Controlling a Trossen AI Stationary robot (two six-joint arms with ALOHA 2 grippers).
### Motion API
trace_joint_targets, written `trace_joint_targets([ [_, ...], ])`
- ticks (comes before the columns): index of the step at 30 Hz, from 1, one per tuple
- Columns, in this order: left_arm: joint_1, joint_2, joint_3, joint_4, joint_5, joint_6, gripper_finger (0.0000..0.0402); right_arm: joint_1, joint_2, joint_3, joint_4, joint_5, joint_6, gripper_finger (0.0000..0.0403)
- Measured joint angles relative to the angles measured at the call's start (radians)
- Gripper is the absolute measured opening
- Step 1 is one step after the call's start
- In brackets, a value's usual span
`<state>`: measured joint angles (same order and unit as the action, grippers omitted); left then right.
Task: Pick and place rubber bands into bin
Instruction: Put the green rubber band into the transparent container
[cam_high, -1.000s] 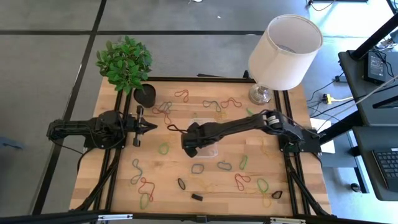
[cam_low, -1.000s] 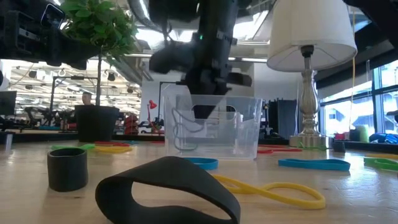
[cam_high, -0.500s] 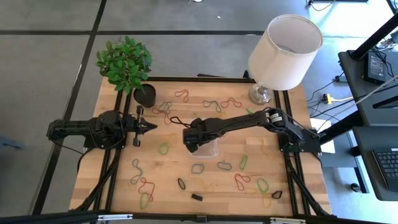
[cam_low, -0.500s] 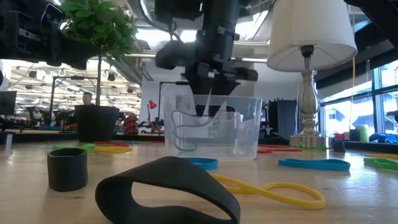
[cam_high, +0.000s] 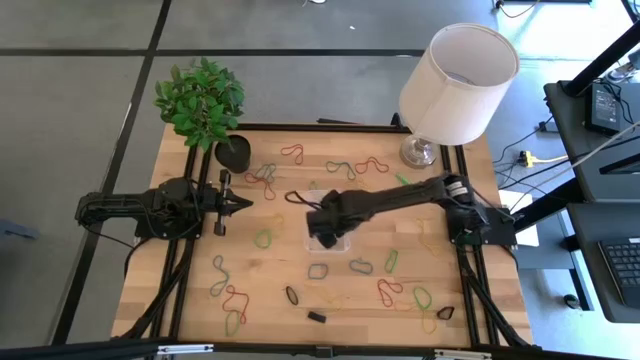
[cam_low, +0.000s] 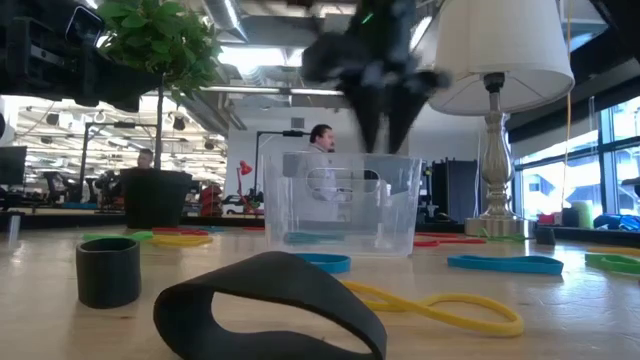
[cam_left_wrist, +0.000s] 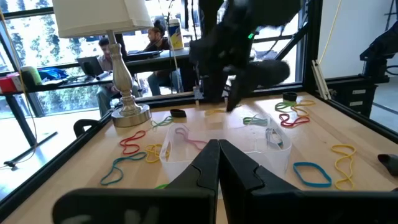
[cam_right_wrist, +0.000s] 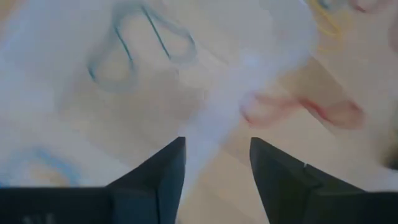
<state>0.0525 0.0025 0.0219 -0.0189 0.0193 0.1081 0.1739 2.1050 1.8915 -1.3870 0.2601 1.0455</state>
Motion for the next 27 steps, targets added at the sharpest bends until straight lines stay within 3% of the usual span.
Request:
trace_joint_targets([
  [5, 0.000, 0.000, 0.000, 0.000, 0.000, -0.069, 0.0004, 0.065, -0.134, -0.093, -0.014, 0.079, 0.030, 0.0140],
  [9, 0.000, 0.000, 0.000, 0.001, 0.000, -0.243, 0.0004, 0.108, -0.276, -0.279, 0.032, 0.122, 0.108, 0.0114],
  [12, 0.000, 0.000, 0.000, 0.008, 0.000, -0.309, 0.0004, 0.147, -0.403, -0.455, 0.143, 0.120, 0.163, 0.0098],
  [19, -0.010, 0.005, 0.015, 0.017, 0.003, -0.312, 0.0004, 0.249, -0.686, -0.883, 0.510, 0.119, 0.259, 0.0072],
  [23, -0.054, 0.072, 0.083, 0.012, -0.033, -0.320, 0.0004, 0.286, -0.817, -1.074, 0.649, 0.119, 0.294, 0.0061],
  [27, -0.129, 0.234, 0.187, -0.042, -0.101, -0.311, 0.0003, 0.303, -0.923, -1.199, 0.707, 0.111, 0.313, 0.0054],
])
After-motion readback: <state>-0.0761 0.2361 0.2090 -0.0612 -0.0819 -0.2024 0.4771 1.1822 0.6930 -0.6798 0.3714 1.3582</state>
